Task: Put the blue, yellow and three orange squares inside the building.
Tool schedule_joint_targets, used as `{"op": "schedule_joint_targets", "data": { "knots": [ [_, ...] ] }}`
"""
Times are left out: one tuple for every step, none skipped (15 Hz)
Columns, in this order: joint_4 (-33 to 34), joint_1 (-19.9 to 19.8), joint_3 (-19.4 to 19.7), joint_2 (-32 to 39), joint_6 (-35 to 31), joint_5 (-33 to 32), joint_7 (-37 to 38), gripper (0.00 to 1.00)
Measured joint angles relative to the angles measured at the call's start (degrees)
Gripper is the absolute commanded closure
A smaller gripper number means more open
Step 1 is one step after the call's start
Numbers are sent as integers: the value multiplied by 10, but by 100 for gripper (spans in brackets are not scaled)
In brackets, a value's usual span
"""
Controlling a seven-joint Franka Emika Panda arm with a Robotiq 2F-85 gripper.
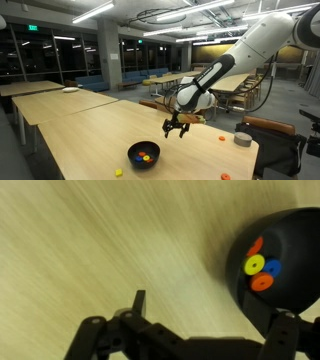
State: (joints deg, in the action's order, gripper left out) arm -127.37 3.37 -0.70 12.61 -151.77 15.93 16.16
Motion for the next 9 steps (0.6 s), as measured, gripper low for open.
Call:
{"op": "schedule_joint_targets", "data": {
  "knots": [
    [-28,-4,14,-19,-17,-7,9,0],
    [-54,-9,27,-36,-31,-14,19,0],
    [-77,-17,40,-49,-41,-20,26,0],
    [-97,-26,53,-60,-51,-24,32,0],
    [-115,-38,65,-68,-58,-28,34,0],
    [-129,-50,77,-73,-63,-33,36,0],
    [-140,-62,88,-75,-67,-37,36,0],
    [-146,-74,98,-75,-69,-40,36,0],
    [-150,-85,107,-74,-70,-43,36,0]
  ]
}}
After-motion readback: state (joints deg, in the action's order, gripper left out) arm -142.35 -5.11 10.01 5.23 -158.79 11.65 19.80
